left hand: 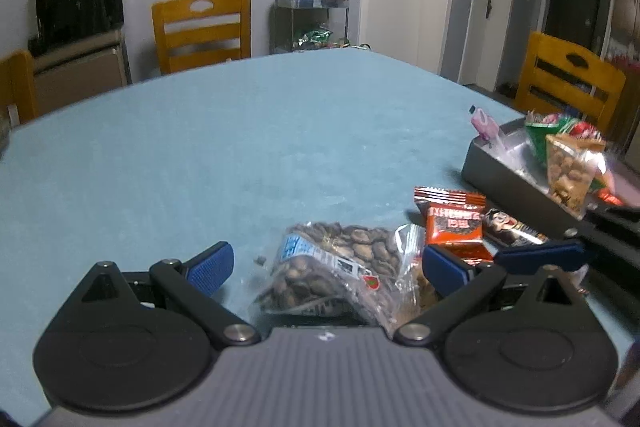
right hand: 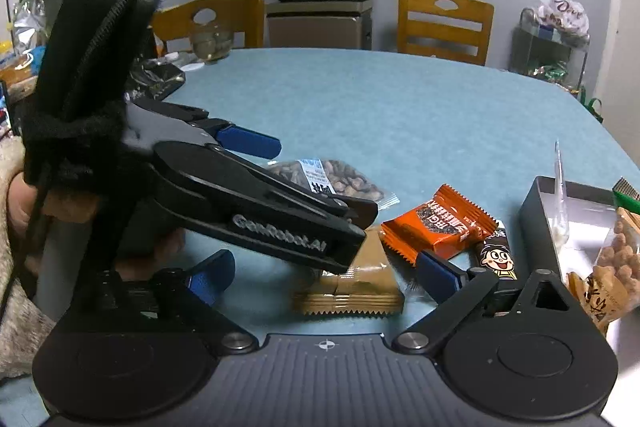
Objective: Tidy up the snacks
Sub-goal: 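Move left tool to the clear nut bag while right tool approaches the tan pastry, then close left tool on the clear nut bag while right tool grasps the tan pastry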
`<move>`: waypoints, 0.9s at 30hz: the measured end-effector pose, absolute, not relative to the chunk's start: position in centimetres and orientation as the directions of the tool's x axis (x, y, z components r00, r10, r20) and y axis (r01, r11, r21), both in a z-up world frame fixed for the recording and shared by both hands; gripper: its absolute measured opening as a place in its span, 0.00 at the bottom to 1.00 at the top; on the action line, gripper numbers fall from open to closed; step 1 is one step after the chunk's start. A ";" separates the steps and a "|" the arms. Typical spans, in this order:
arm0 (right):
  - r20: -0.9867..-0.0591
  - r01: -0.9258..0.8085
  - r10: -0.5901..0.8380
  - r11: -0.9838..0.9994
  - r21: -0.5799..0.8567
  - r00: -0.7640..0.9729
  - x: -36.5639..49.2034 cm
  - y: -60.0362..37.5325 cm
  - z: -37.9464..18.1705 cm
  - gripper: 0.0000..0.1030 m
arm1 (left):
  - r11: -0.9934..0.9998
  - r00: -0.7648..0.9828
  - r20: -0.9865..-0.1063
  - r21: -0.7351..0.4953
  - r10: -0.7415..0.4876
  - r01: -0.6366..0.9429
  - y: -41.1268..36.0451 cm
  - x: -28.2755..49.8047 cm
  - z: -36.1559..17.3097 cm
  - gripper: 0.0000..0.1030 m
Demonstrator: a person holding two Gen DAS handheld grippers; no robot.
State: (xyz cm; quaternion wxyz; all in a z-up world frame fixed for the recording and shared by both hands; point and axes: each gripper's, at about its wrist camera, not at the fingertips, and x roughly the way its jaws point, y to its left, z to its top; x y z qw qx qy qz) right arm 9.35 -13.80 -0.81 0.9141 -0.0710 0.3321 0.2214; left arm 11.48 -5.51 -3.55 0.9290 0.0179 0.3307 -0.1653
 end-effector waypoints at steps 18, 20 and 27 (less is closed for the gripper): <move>-0.658 -0.452 0.383 0.889 0.071 0.649 9.8 -14.0 -1.7 0.92 | 0.953 0.708 -0.660 -0.041 -0.252 0.301 -5.5 13.0 -5.5 0.99; -0.656 -0.450 0.383 0.890 0.073 0.650 9.7 -14.3 -1.7 0.92 | 0.951 0.704 -0.654 -0.082 -0.278 0.299 -4.9 13.0 -5.5 0.99; -0.654 -0.447 0.392 0.890 0.091 0.647 9.4 -14.8 -1.6 0.92 | 0.937 0.695 -0.630 -0.193 -0.346 0.292 -2.5 13.3 -5.3 0.99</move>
